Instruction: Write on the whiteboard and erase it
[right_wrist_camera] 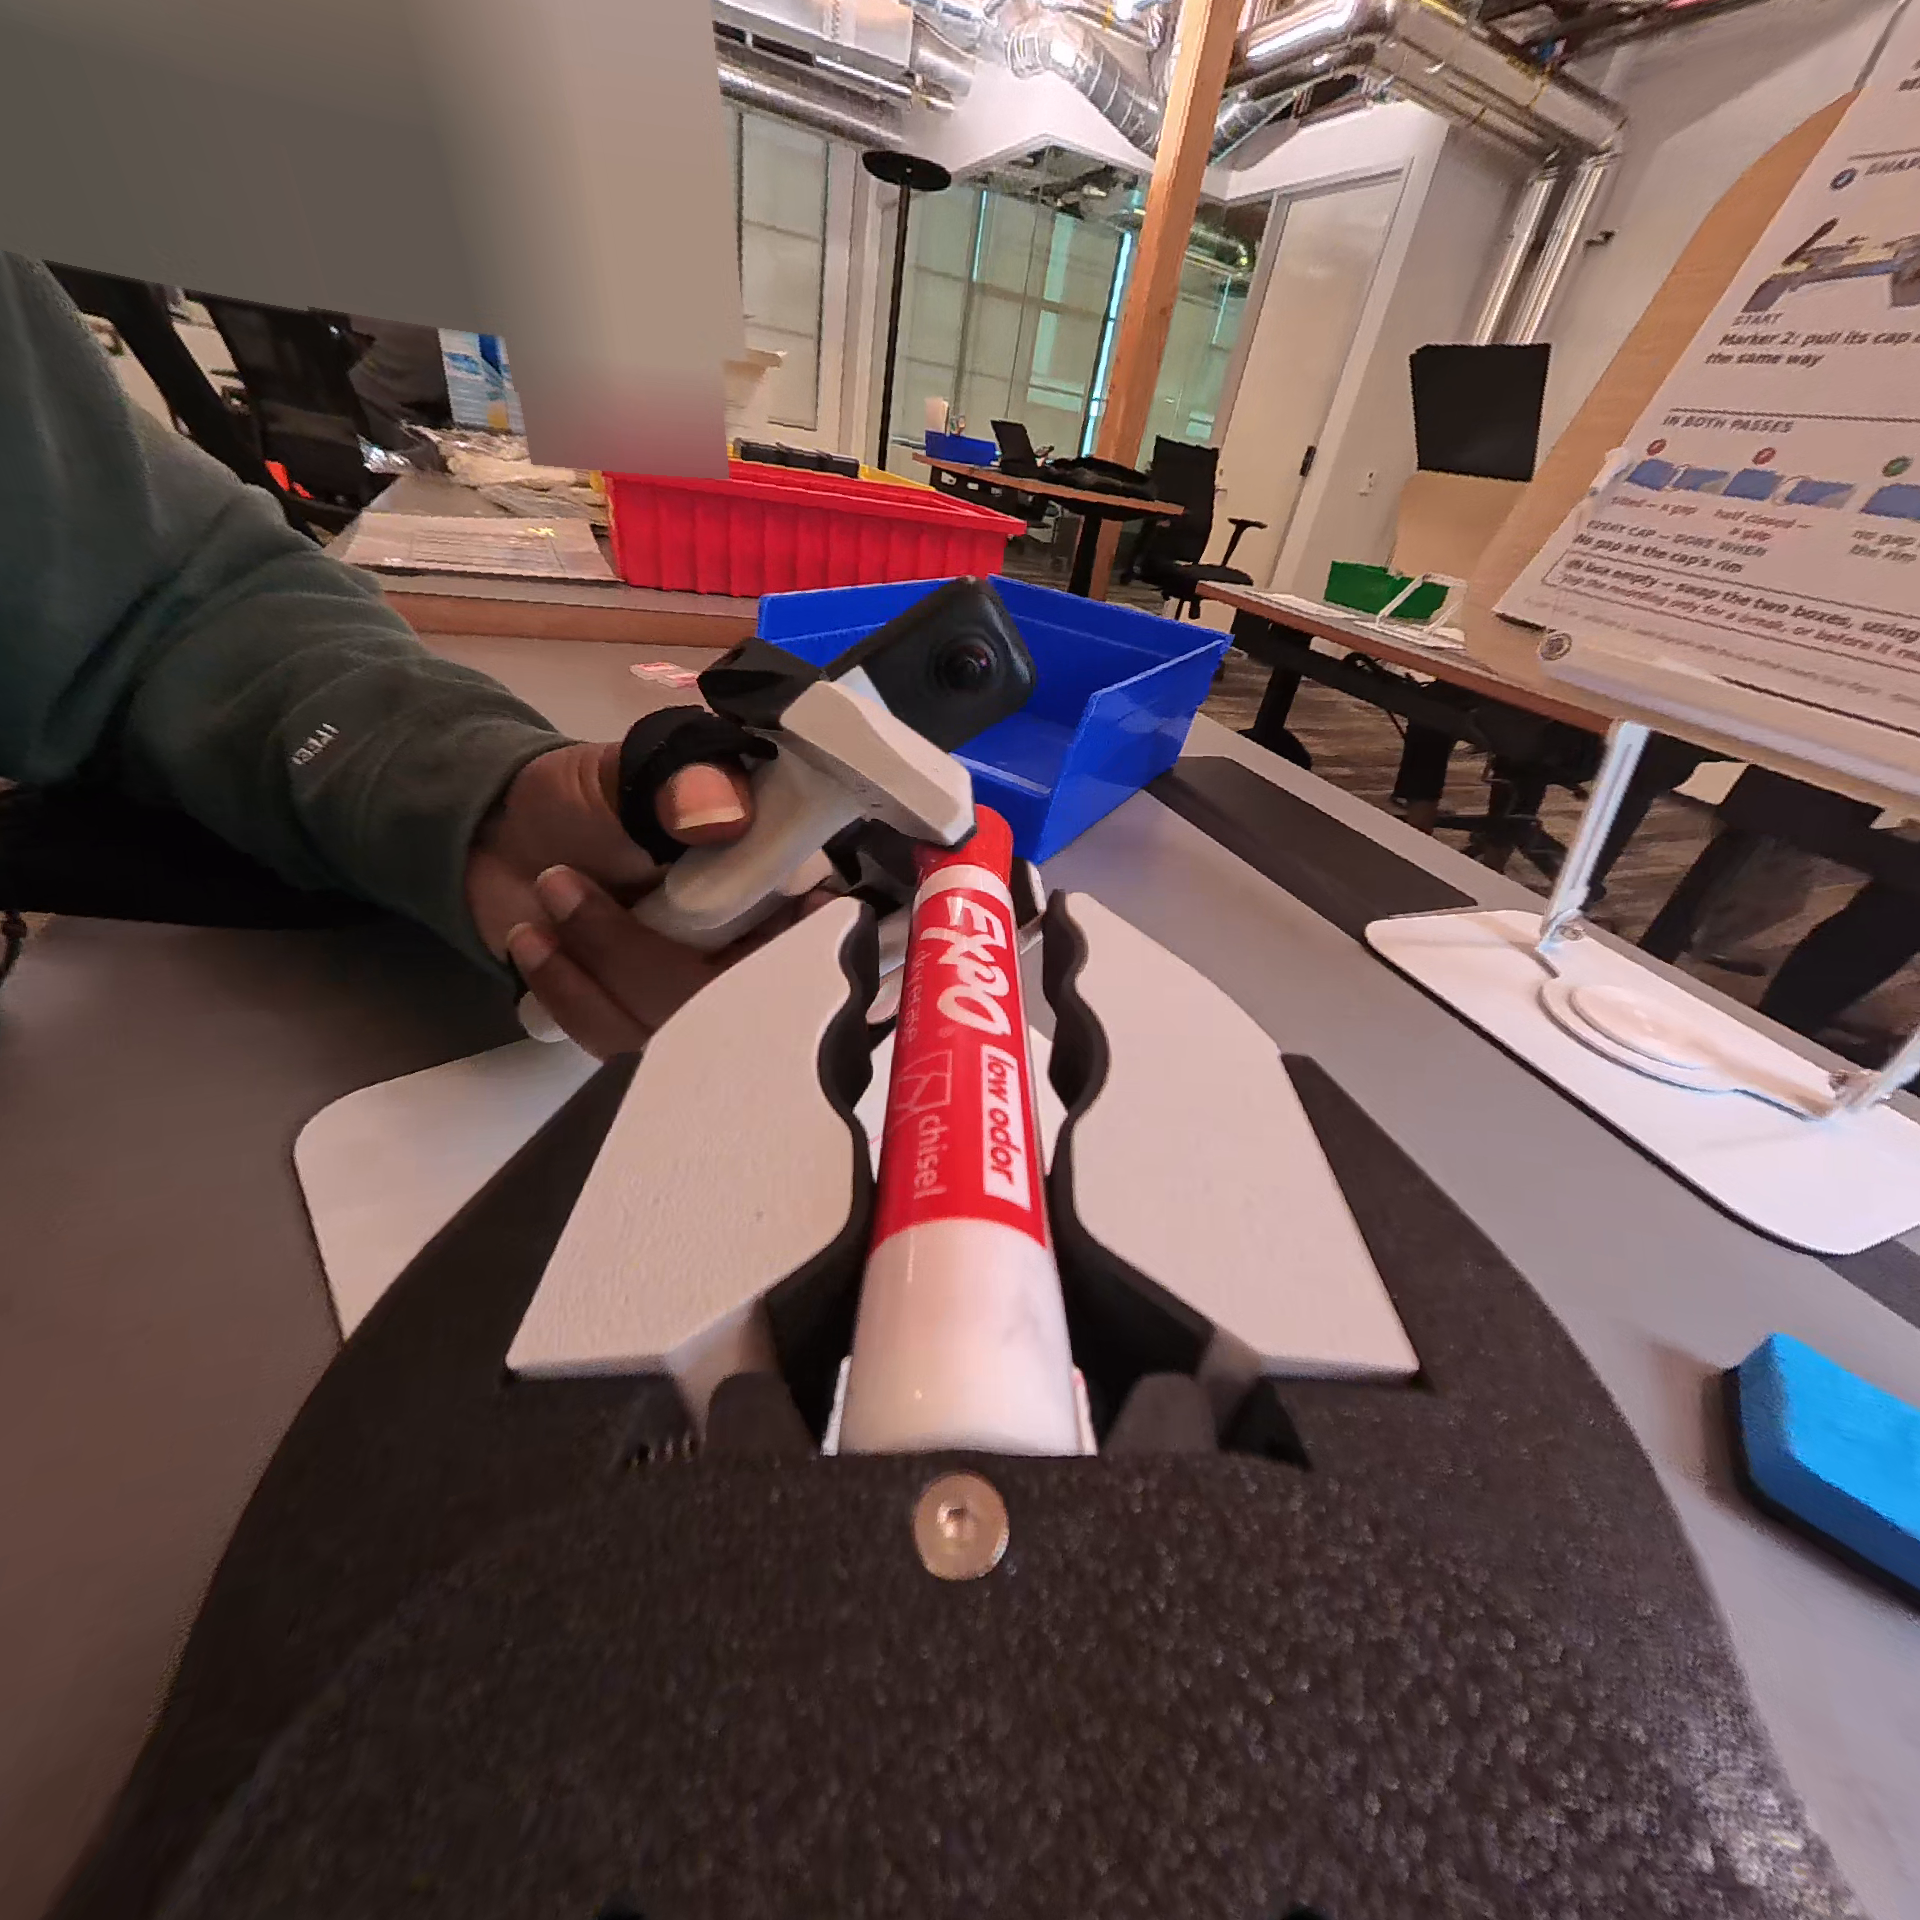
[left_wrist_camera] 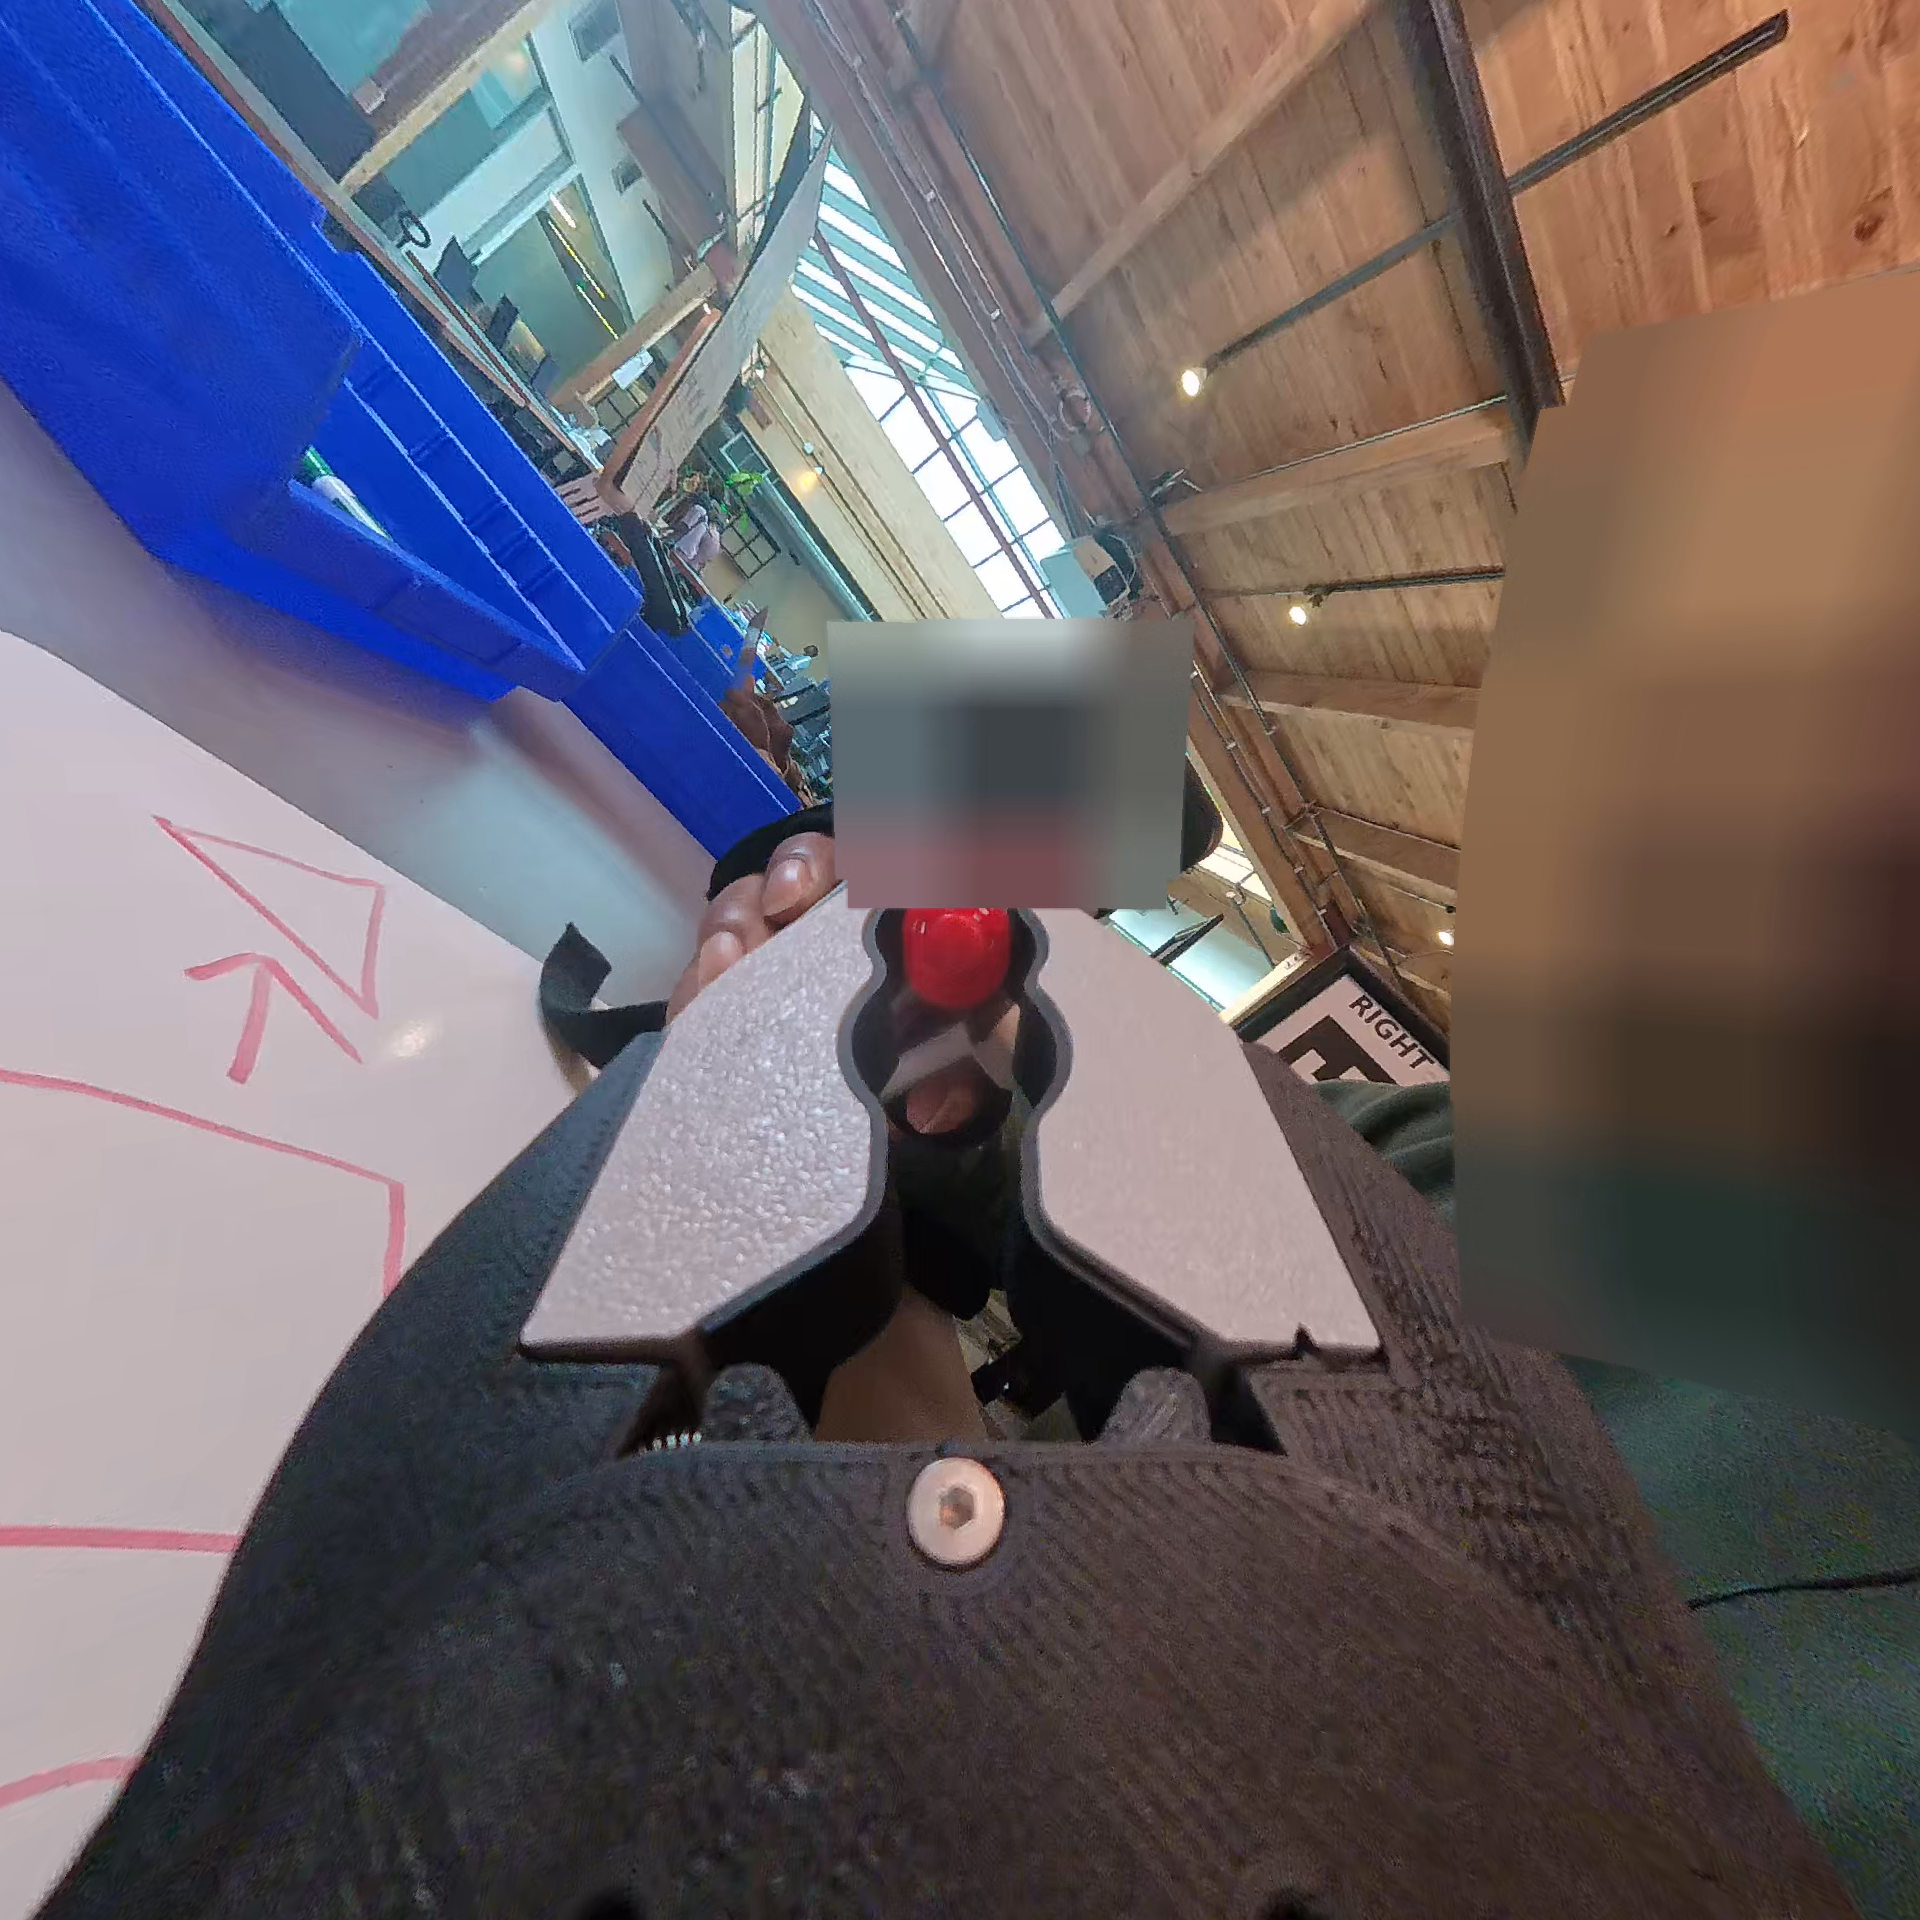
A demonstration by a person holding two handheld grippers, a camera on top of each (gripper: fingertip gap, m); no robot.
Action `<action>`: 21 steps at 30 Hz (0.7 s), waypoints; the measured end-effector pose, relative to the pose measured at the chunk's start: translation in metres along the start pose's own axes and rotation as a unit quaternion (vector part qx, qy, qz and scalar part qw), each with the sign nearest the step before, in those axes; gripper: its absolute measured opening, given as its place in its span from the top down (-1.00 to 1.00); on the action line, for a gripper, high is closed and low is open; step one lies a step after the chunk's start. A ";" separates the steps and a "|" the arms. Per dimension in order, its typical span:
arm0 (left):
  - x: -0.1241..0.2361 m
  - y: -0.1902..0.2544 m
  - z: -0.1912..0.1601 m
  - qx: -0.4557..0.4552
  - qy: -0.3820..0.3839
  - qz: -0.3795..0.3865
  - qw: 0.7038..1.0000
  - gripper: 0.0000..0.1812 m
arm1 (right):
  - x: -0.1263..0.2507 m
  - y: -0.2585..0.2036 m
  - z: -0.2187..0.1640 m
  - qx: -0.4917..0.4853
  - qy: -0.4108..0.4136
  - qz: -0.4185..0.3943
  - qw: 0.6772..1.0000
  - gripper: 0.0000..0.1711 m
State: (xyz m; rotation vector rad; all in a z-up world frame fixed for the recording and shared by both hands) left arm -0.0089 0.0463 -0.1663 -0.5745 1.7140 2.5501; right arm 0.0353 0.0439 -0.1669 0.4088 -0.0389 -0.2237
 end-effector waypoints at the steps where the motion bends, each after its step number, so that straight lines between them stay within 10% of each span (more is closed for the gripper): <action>1: 0.000 0.000 0.000 0.004 0.005 -0.002 1.000 0.77 | -0.001 0.000 0.000 0.005 0.000 -0.005 1.000 0.63; 21: 0.020 0.018 0.024 -0.078 0.003 0.046 0.996 0.78 | 0.010 0.013 0.003 0.027 -0.070 0.018 0.997 0.38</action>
Point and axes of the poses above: each gripper's, where its closed fingertips meet, x back along the fingers, z out of its top, y = z × x across the jaws, the point moved 3 cm from there along x, back along the fingers, and after that the axes turned 15 degrees about x, right-handed, at the moved point
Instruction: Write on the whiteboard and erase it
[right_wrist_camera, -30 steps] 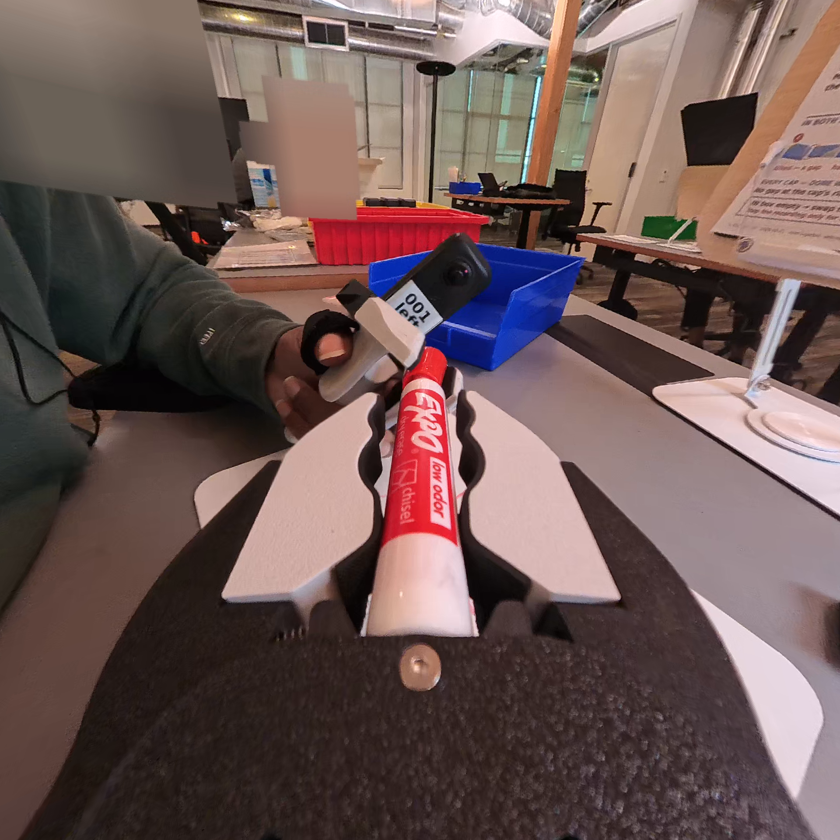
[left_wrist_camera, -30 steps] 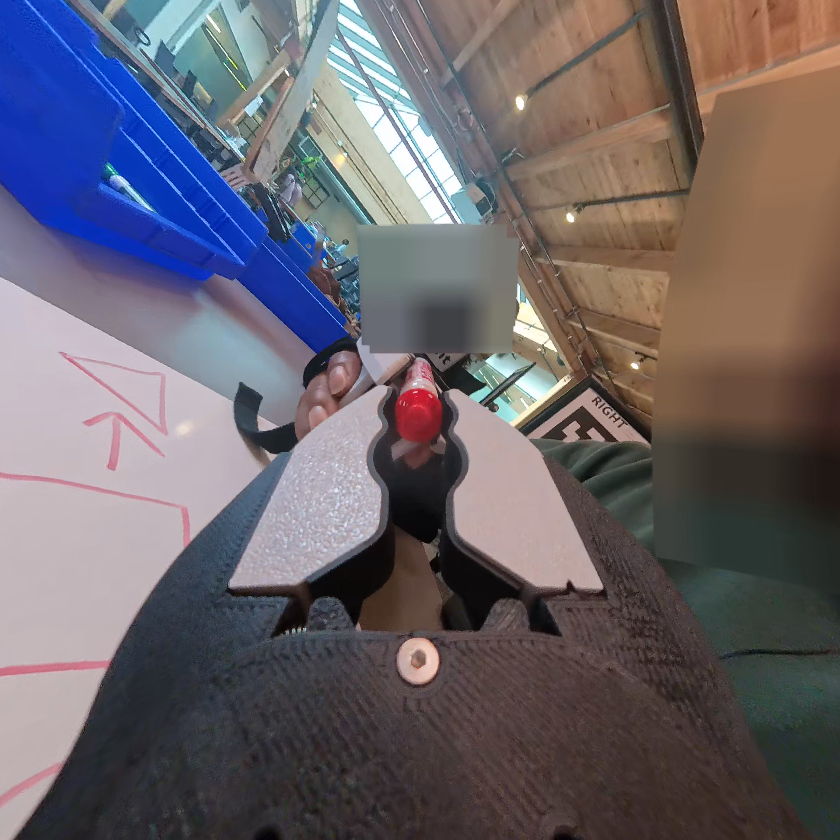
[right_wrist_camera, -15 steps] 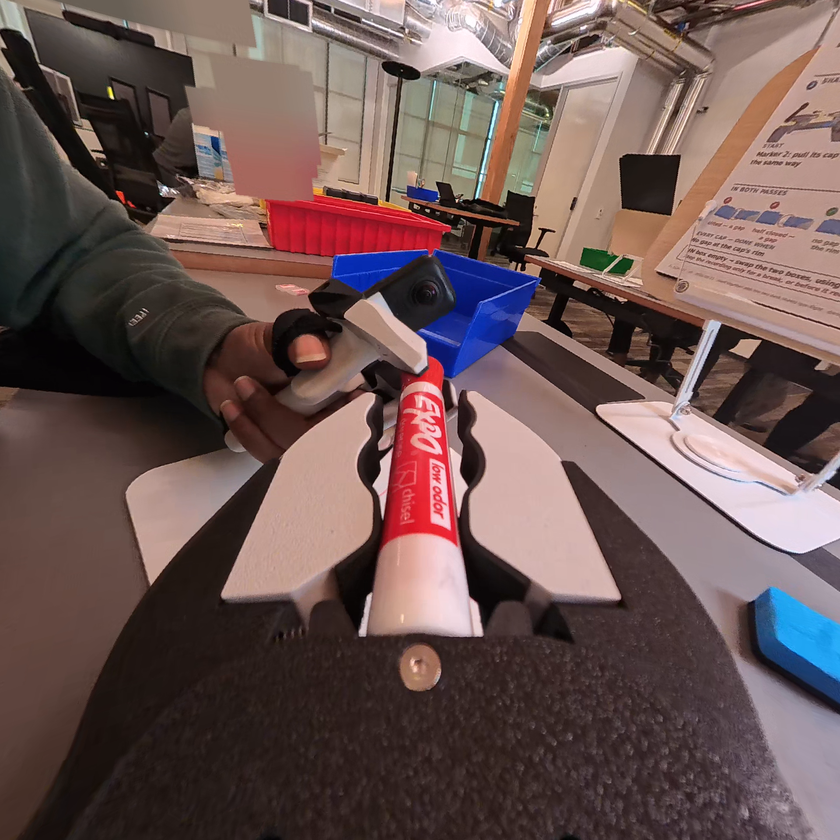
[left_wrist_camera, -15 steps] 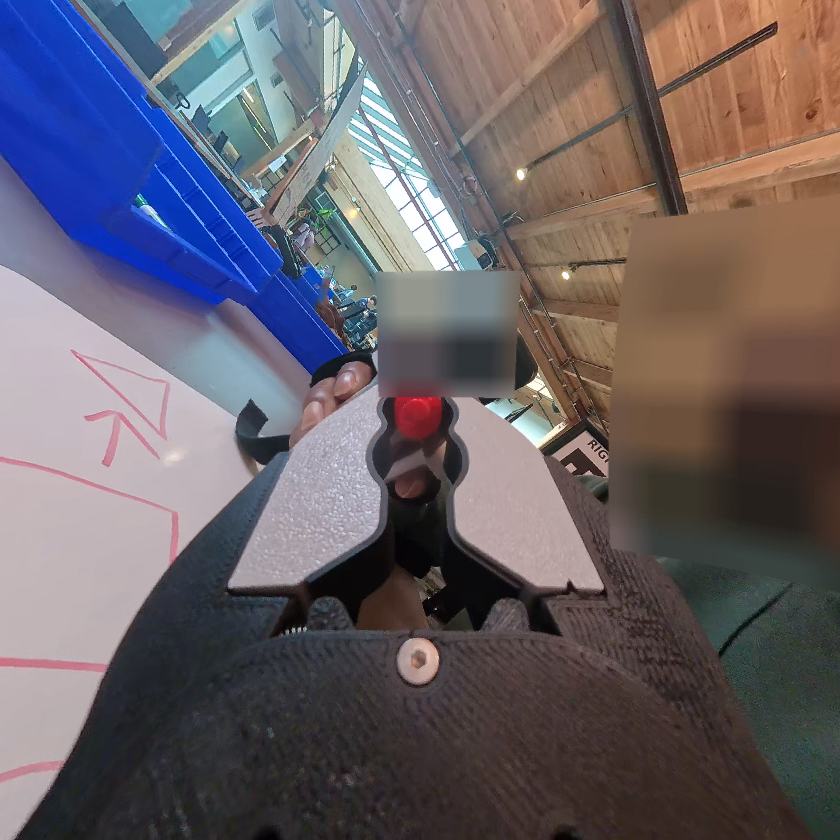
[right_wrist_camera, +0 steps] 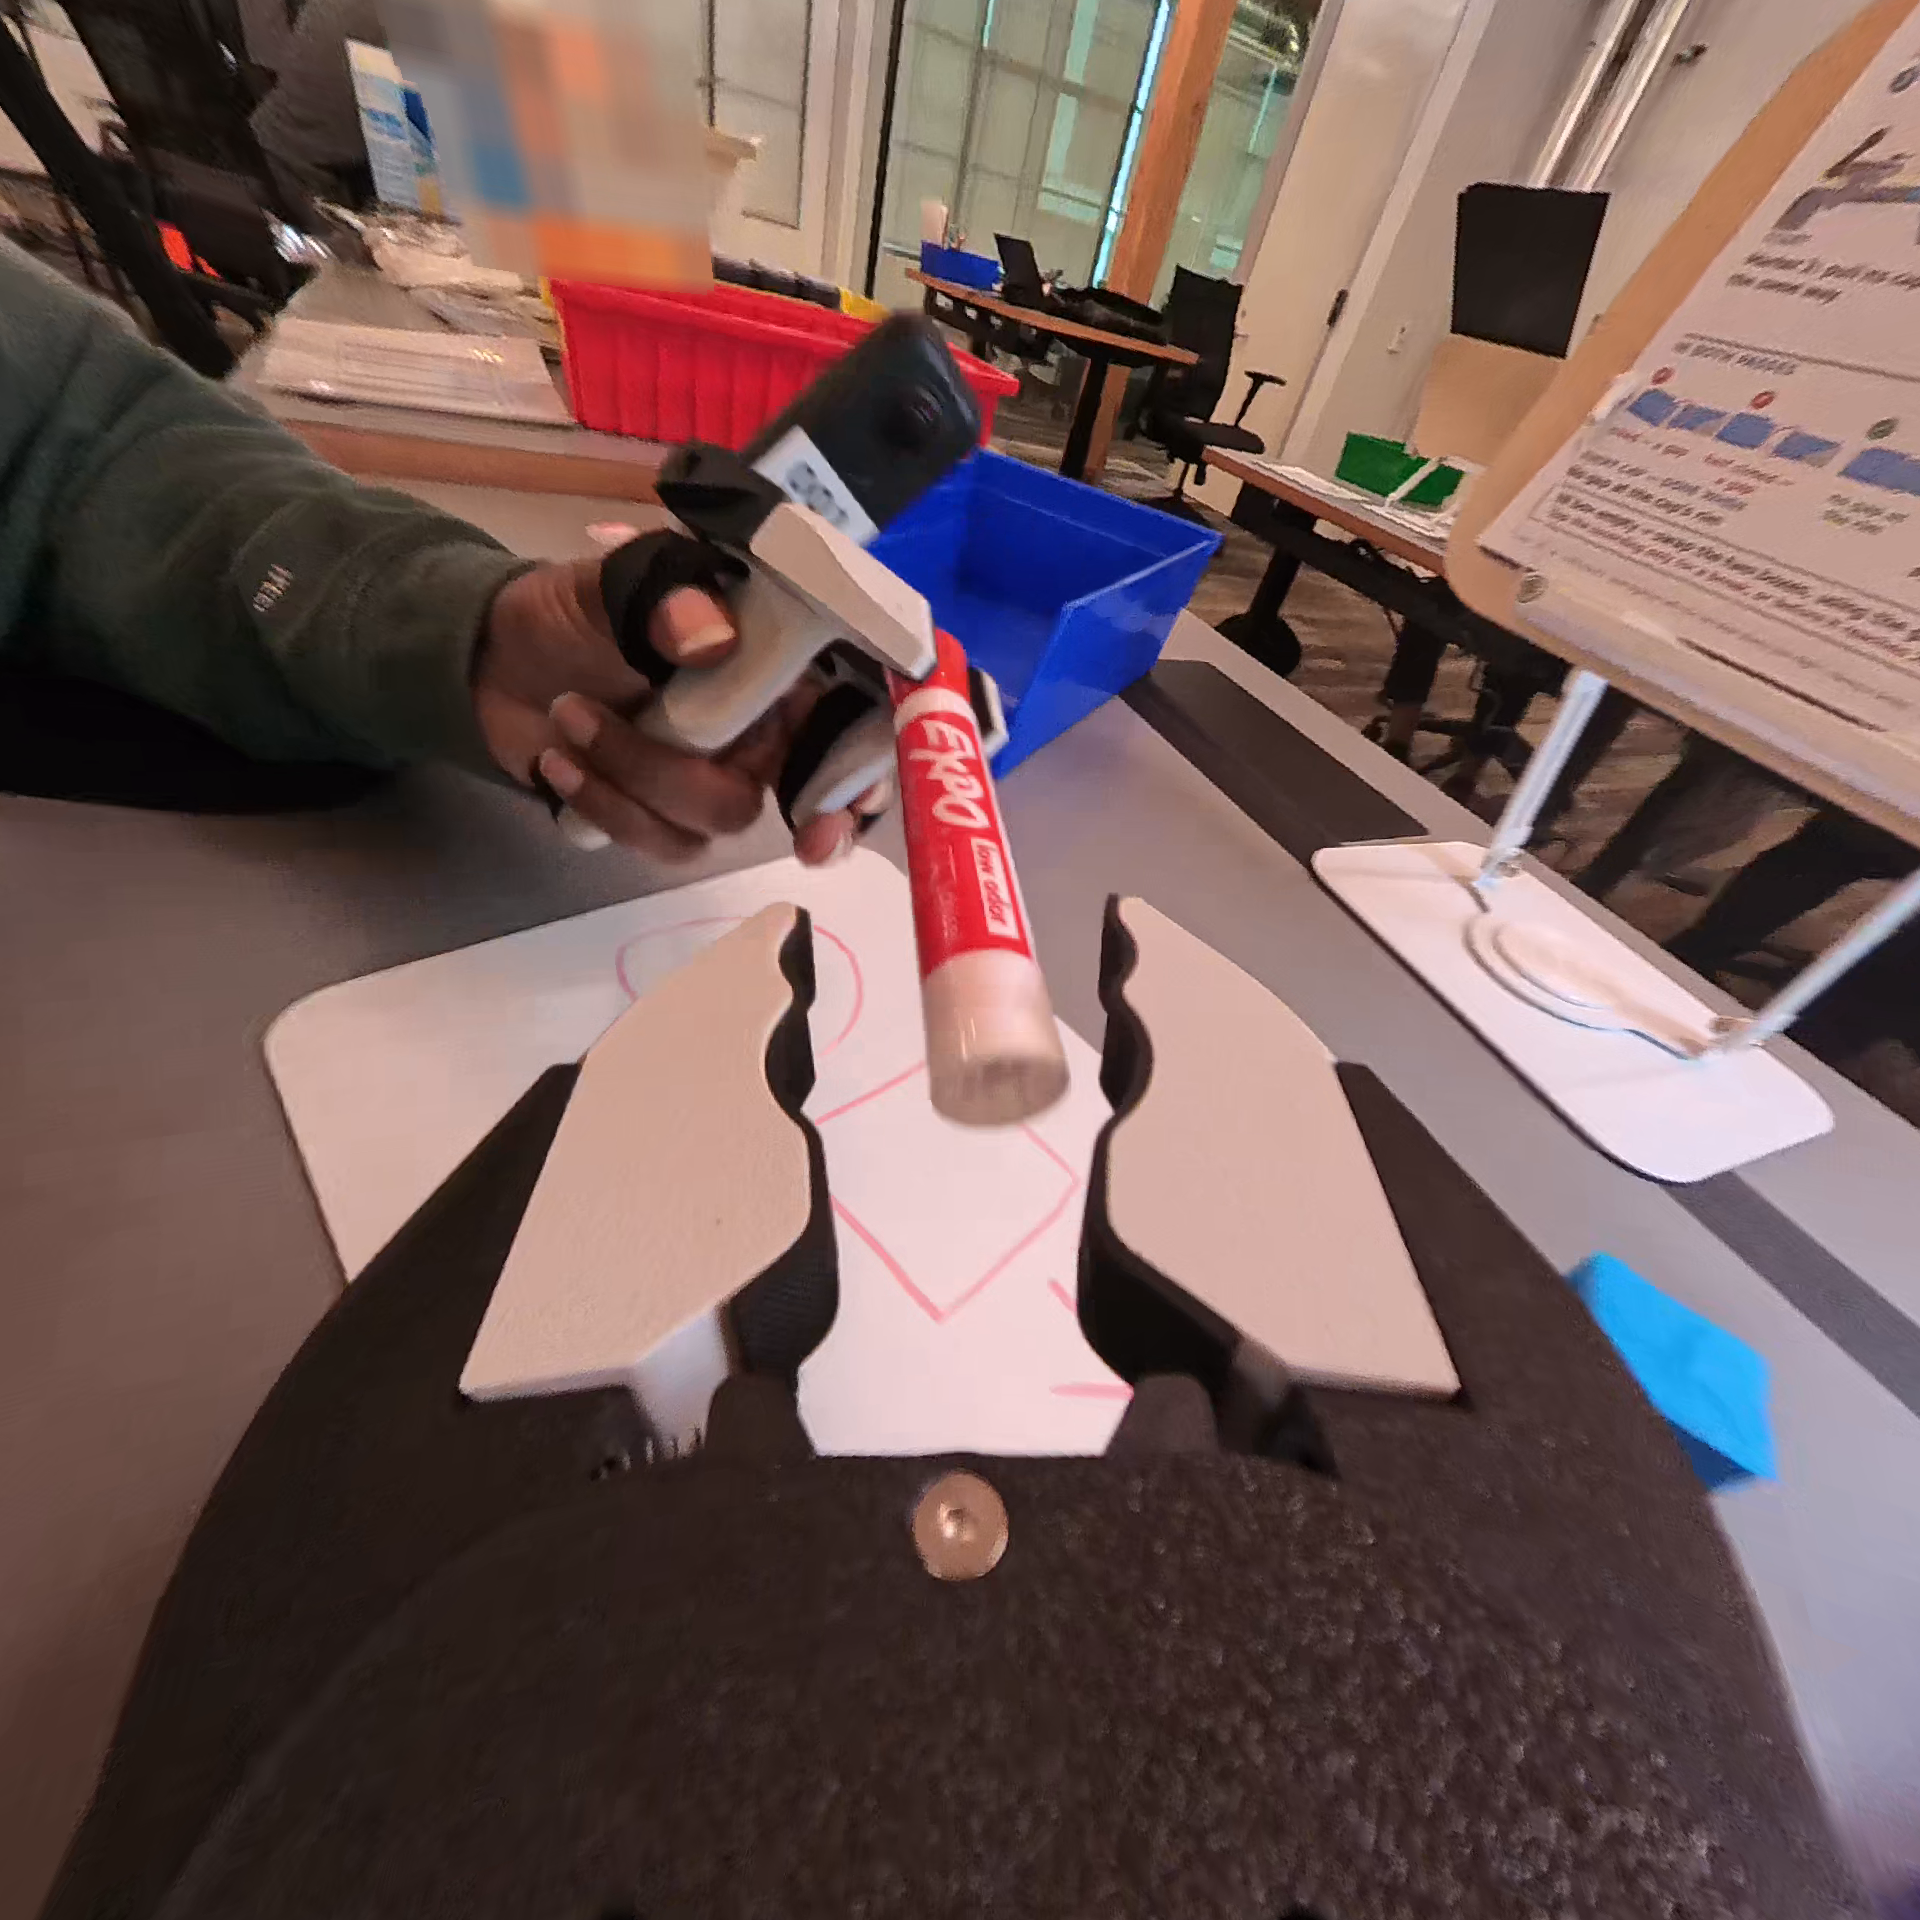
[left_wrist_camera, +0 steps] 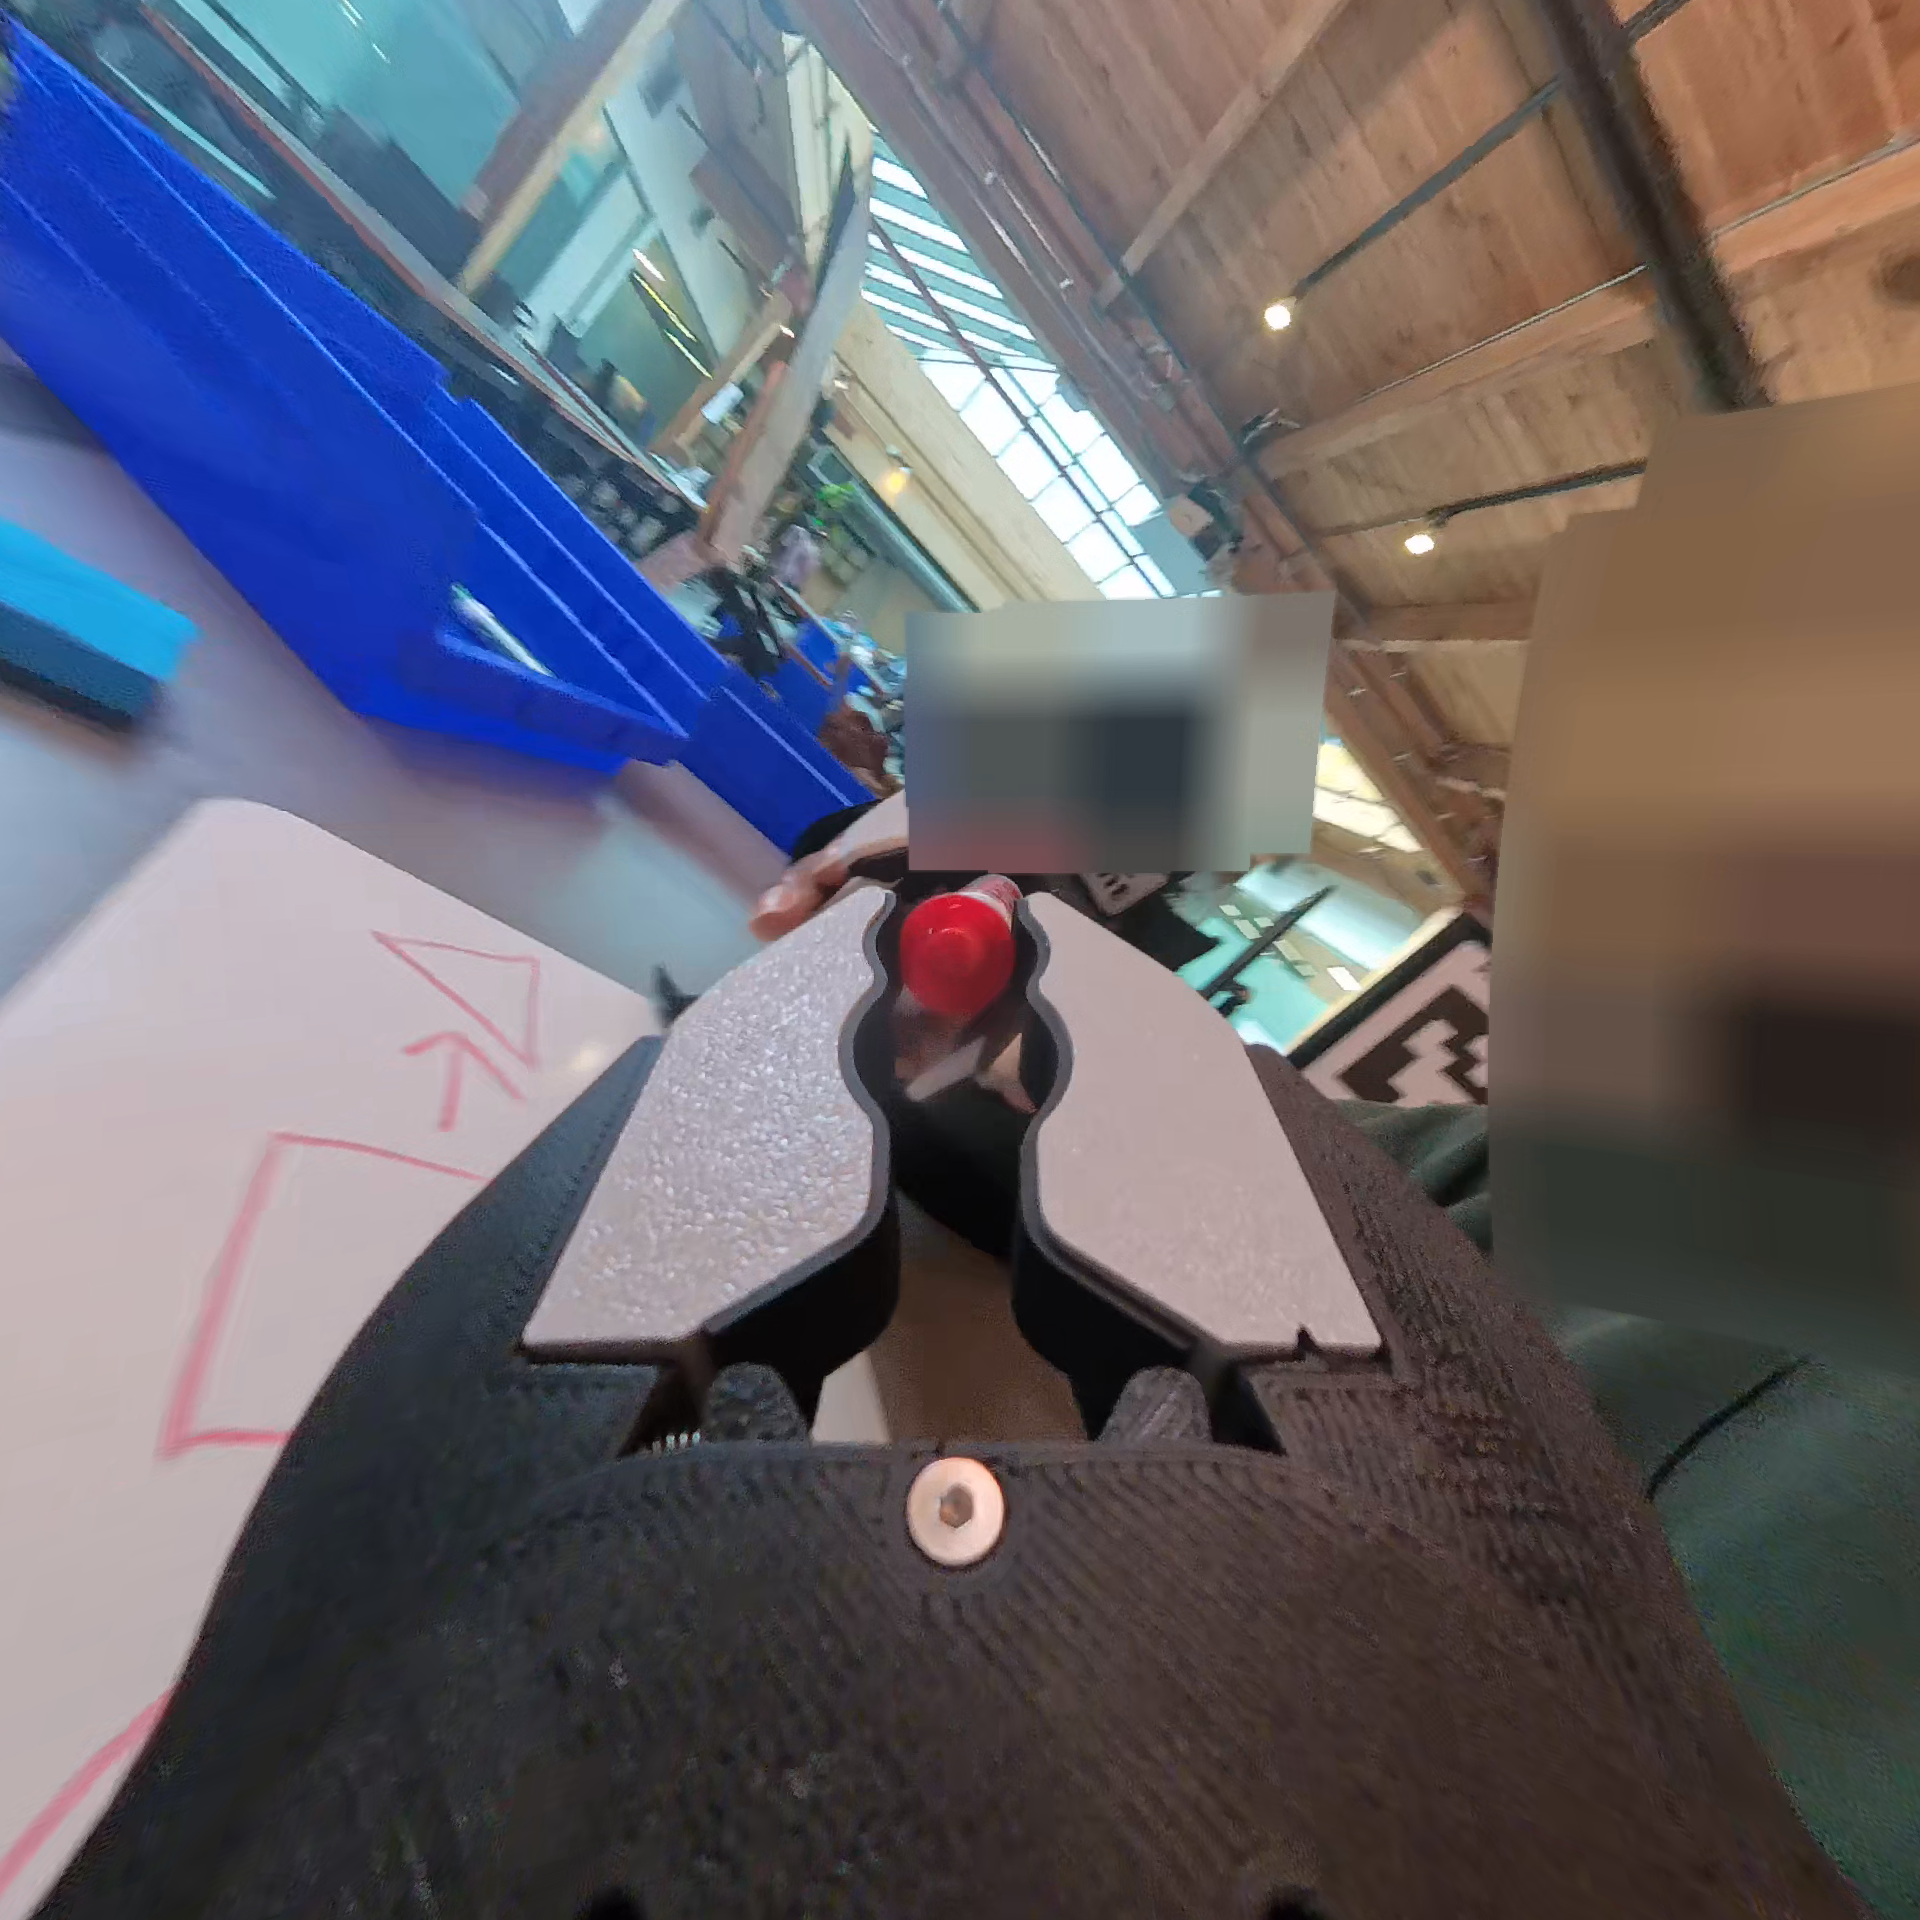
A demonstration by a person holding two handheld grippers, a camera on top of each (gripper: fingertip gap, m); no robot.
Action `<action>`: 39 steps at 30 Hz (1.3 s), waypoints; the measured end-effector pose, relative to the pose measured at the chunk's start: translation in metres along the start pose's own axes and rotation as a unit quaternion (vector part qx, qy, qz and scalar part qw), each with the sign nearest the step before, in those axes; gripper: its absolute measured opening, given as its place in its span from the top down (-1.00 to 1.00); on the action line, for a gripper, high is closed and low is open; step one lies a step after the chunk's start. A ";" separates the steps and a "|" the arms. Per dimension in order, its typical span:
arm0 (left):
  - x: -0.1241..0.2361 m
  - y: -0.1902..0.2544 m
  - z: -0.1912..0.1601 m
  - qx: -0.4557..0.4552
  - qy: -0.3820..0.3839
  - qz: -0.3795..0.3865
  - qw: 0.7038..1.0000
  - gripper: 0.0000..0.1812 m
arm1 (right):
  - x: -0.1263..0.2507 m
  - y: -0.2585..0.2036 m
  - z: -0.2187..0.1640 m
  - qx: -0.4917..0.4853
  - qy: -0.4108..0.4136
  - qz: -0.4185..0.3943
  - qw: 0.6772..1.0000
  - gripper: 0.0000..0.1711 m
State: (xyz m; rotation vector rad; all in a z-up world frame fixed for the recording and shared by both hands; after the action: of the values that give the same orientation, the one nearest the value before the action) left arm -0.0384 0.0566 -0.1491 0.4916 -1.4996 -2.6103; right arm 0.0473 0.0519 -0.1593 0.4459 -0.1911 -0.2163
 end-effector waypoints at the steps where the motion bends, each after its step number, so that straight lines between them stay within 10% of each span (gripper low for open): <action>1: 0.008 0.000 0.004 -0.031 0.006 0.022 0.999 0.77 | 0.004 0.003 0.000 0.013 -0.011 -0.006 1.000 0.38; 12: 0.014 -0.017 -0.028 -0.193 -0.052 0.137 0.970 0.78 | -0.018 -0.033 -0.036 0.116 -0.153 0.060 0.980 0.62; 30: 0.013 -0.029 -0.034 -0.259 -0.087 0.209 0.939 0.77 | -0.027 -0.036 -0.043 0.080 -0.159 0.063 0.982 0.78; 35: 0.024 -0.020 -0.005 -0.283 -0.020 0.215 0.934 0.58 | 0.013 0.055 -0.042 -0.087 -0.115 -0.090 0.985 0.78; 39: 0.030 -0.017 0.004 -0.302 -0.007 0.217 0.928 0.66 | 0.094 0.171 -0.099 -0.197 -0.204 -0.278 0.918 0.79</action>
State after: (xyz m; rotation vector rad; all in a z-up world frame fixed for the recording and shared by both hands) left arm -0.0668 0.0611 -0.1689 0.0620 -0.6277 -2.5107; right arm 0.1887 0.2192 -0.1579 0.0355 -0.4193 -0.8952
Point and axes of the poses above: each gripper's, where its closed fingertips meet, x back along the fingers, z out of its top, y = z × x across the jaws, the point moved 3 cm from there along x, back along the fingers, and after that the axes turned 15 degrees about x, right-handed, at the moved point
